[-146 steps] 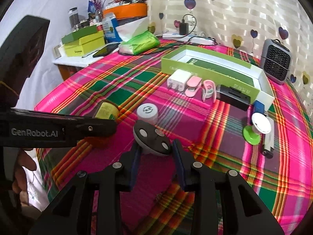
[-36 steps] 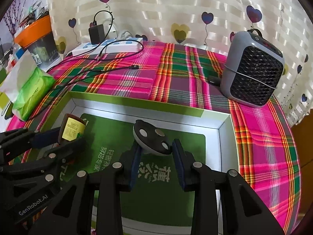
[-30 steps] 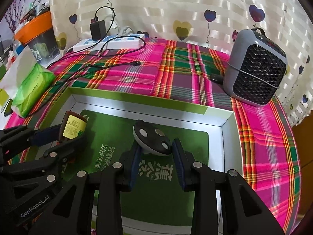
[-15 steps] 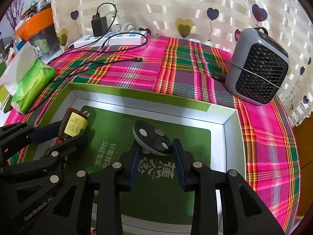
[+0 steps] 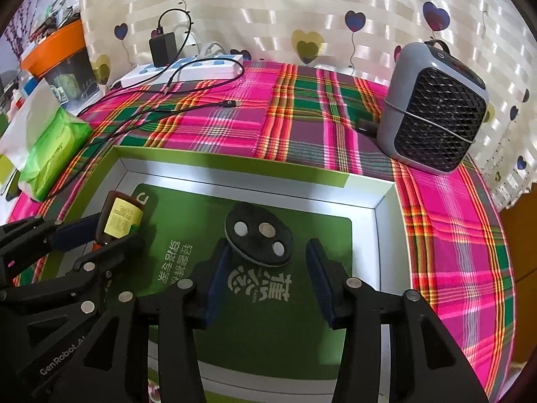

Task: Organize rigid objects
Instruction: 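Carry the bottle into the white box with the left tool while the right tool releases the disc there, then open the left tool to release the bottle on the green card, withdraw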

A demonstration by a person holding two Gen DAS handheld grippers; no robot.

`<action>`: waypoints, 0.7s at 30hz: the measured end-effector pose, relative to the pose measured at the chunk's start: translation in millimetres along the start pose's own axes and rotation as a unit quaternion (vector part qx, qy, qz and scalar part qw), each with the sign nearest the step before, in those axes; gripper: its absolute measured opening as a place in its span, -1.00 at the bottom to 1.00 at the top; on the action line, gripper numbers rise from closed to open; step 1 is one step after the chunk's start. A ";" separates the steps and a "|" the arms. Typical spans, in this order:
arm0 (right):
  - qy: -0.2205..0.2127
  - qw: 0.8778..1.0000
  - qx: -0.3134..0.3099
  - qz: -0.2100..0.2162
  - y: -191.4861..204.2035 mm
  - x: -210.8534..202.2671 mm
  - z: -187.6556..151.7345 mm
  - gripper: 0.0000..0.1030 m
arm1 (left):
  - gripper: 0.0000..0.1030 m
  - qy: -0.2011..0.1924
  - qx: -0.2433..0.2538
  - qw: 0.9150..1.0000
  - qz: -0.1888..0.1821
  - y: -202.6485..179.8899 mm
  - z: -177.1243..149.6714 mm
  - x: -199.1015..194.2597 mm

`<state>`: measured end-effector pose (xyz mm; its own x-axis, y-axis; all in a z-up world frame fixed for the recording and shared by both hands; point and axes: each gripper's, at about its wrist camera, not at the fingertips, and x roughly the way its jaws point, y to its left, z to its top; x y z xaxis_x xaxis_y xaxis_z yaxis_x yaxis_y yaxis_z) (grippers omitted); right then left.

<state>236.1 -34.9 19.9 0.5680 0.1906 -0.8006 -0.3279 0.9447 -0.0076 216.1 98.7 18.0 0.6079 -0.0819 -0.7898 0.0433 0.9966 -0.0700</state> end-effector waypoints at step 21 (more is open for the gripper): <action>-0.082 0.996 0.027 0.017 -11.7 -85.4 -35.1 -0.08 | -0.34 -0.072 0.004 0.997 0.022 -20.2 -37.6 -89.8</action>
<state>164.9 -71.6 67.2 0.6745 0.2604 -0.6908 -0.3110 0.9489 0.0540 130.9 85.6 67.4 0.7162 -0.0375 -0.6968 0.0213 0.9993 -0.0319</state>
